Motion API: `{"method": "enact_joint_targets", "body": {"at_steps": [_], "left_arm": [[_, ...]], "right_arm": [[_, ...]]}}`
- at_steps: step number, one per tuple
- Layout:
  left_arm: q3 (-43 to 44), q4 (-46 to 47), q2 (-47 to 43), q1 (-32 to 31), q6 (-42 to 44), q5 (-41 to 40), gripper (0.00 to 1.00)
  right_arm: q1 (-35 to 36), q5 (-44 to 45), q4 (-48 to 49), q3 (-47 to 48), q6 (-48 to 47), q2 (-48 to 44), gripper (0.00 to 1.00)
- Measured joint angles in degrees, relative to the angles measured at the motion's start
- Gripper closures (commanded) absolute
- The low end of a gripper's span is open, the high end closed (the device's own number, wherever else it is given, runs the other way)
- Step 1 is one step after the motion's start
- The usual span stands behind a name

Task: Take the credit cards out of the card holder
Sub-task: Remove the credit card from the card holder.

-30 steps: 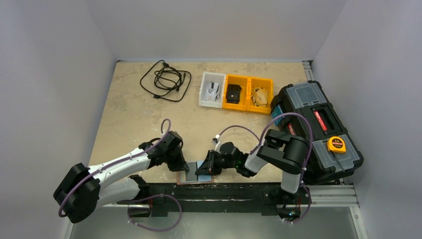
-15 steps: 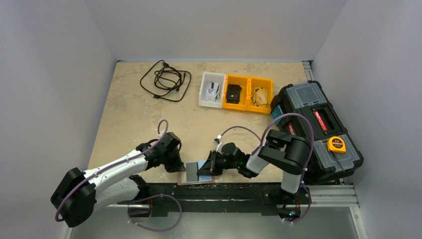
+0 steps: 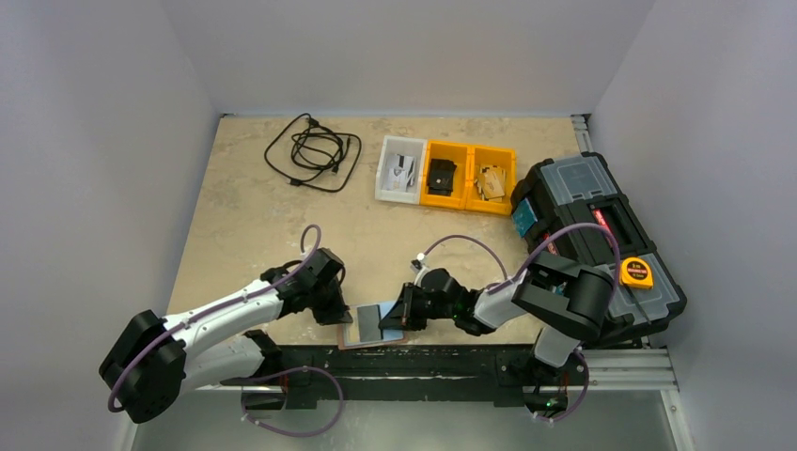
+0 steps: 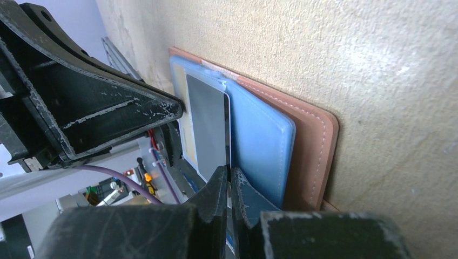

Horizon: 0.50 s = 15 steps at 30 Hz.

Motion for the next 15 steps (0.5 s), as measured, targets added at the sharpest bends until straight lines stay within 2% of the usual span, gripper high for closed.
{"method": "enact_joint_targets", "body": {"at_steps": [15], "left_arm": [[0.11,0.61,0.55,0.0,0.02,0.07,1.0]], "right_arm": [[-0.83,1.84,-0.72,-2.25,-0.17,-2.32,1.0]]}}
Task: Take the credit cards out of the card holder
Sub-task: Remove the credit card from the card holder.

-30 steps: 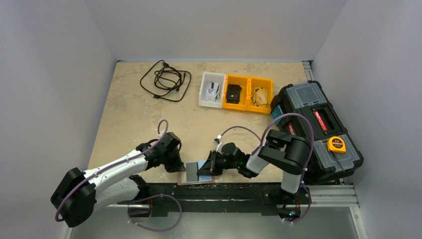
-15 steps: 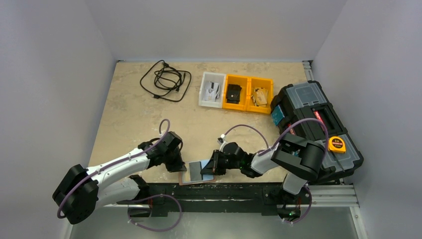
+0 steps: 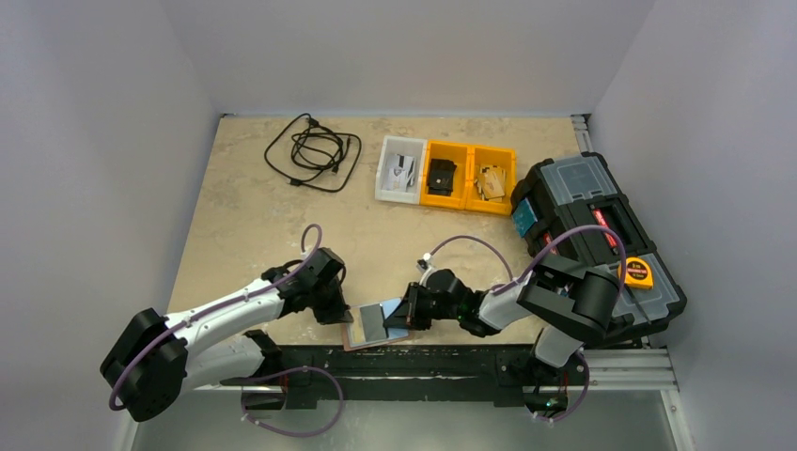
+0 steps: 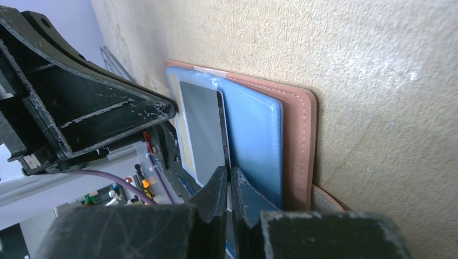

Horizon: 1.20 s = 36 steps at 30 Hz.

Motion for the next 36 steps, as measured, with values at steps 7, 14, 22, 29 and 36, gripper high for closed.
{"method": "enact_joint_targets", "body": {"at_steps": [7,14,22,29,36], "left_arm": [[0.0,0.24,0.24,0.0,0.0,0.15,1.0],[0.13,0.26,0.52,0.0,0.02,0.28,1.0],[0.33,0.13,0.85,0.0,0.17,0.52,1.0],[0.42,0.07,0.9,0.0,0.2,0.52,1.0],[0.7,-0.11,1.18,0.0,0.63,0.52,1.0]], "right_arm": [[-0.52,-0.66,1.6,-0.63,-0.09,0.02,0.8],[-0.74,-3.13,4.59,0.55,-0.48,3.06,0.8],[-0.74,-4.5,6.23,2.23,-0.66,5.84,0.9],[-0.85,-4.15,6.19,1.4,-0.63,5.4,1.0],[-1.01,-2.54,5.46,-0.76,-0.24,2.64,1.0]]}}
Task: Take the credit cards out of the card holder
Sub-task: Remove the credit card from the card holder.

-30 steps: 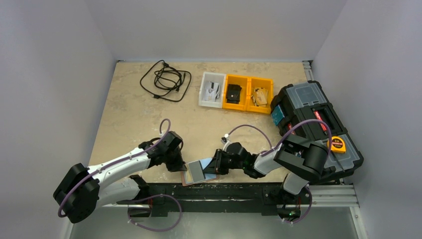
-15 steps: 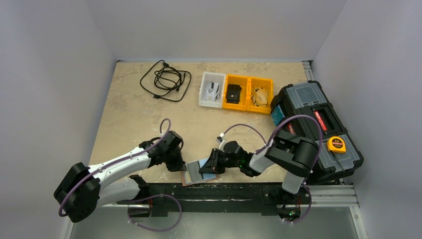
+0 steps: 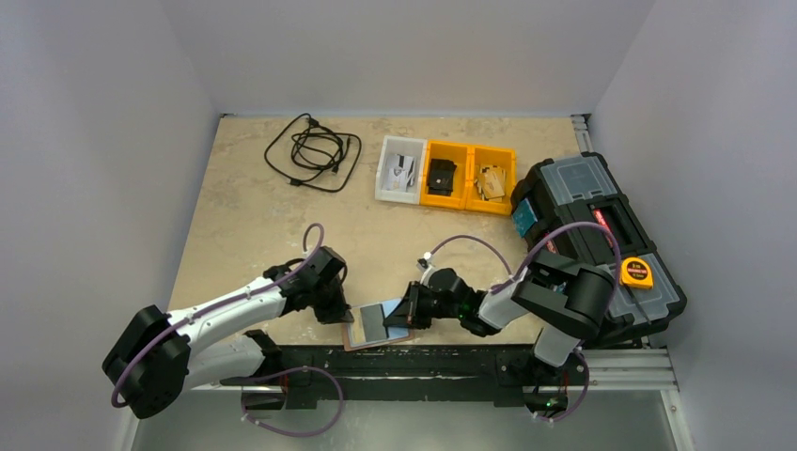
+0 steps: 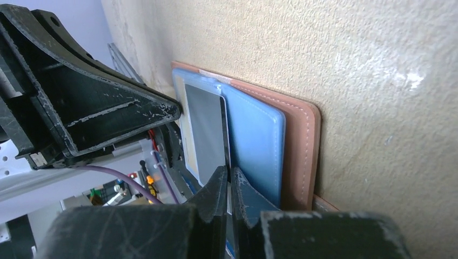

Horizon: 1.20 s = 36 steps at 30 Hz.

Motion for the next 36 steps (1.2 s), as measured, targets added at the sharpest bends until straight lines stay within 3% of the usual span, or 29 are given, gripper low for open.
{"method": "enact_joint_targets", "body": {"at_steps": [18,22,25,31,36], "left_arm": [[-0.07,-3.67,0.66,0.0,2.19,-2.25,1.0],[0.07,-4.02,-2.25,-0.17,3.52,-2.19,0.87],[1.79,-5.11,-5.92,-1.27,4.37,-2.16,0.84],[7.85,-2.78,-3.04,-6.34,4.92,-1.62,0.99],[7.69,1.09,3.08,-7.28,4.87,-0.09,1.0]], "right_arm": [[0.0,5.01,-13.44,0.22,-2.12,-8.24,1.0],[0.0,5.01,-13.88,0.5,-2.51,-8.26,1.0],[0.0,4.87,-13.31,0.5,-2.47,-7.85,1.0],[0.0,4.55,-12.61,0.57,-2.29,-7.32,1.0],[0.0,4.57,-13.03,0.74,-2.34,-7.34,1.0]]}}
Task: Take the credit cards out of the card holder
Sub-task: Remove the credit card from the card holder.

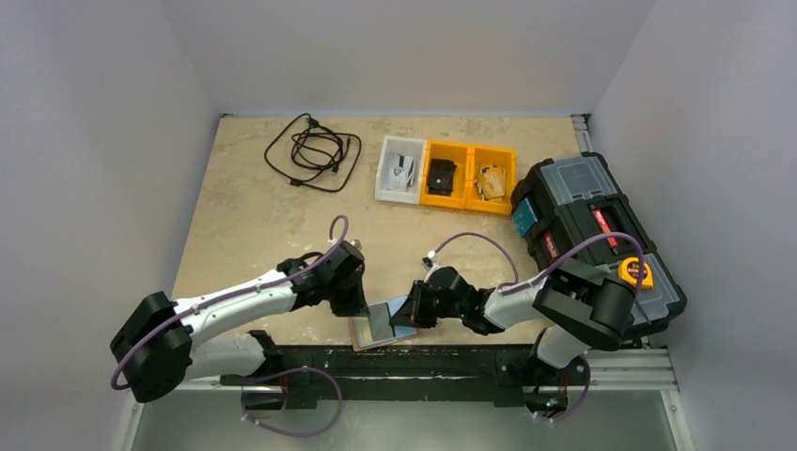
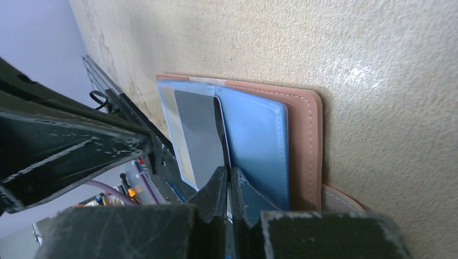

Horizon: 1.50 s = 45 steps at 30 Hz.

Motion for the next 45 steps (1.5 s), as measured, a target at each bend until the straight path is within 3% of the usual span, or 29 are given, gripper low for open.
{"method": "enact_joint_targets", "body": {"at_steps": [16,45], "left_arm": [[-1.84,3.98,7.72,-0.04,-1.53,1.64,1.0],[2.12,1.22,13.55,-0.07,-3.43,2.45,1.0]], "right_arm": [[0.0,0.48,-2.4,0.26,-0.81,-1.29,1.0],[-4.04,-0.57,-3.34,-1.81,-3.13,-4.15,1.0]]}}
